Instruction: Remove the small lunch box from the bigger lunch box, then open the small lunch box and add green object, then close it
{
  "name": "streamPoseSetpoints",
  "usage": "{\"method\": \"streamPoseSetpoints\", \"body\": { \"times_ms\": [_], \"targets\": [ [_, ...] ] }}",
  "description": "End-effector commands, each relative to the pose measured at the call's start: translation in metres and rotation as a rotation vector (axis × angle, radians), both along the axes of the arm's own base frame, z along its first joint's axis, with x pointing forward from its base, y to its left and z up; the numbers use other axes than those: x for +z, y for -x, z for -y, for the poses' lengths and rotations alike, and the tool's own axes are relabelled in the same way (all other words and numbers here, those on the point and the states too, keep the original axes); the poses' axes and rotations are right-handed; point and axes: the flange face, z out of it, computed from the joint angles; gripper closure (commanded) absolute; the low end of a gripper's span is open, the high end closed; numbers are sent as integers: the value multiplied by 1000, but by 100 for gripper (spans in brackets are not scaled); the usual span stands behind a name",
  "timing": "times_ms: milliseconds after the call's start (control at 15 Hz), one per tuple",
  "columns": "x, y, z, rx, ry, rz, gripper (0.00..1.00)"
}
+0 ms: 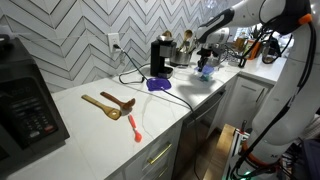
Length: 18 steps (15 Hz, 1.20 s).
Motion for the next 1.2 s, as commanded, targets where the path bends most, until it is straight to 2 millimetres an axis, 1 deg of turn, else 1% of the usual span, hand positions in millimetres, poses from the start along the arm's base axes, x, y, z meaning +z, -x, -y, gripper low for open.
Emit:
{"method": "streamPoseSetpoints", "body": {
  "times_ms": [0,333,400,467,533,600,933,1000,1067,1133],
  "targets": [
    [-3,4,6,35,-26,-22,98],
    [-5,8,8,40,-44,-43,98],
    [-5,9,8,37,-47,-46,94],
    [-5,9,8,35,-48,-48,67],
    [-5,10,8,38,-51,-48,65],
    [-4,10,8,38,-51,-46,60],
    [8,8,6,56,-30,-25,22],
    [13,8,4,63,-21,-18,16],
    [19,8,3,63,-4,-11,7],
    [26,9,2,67,7,-3,1]
  ]
}}
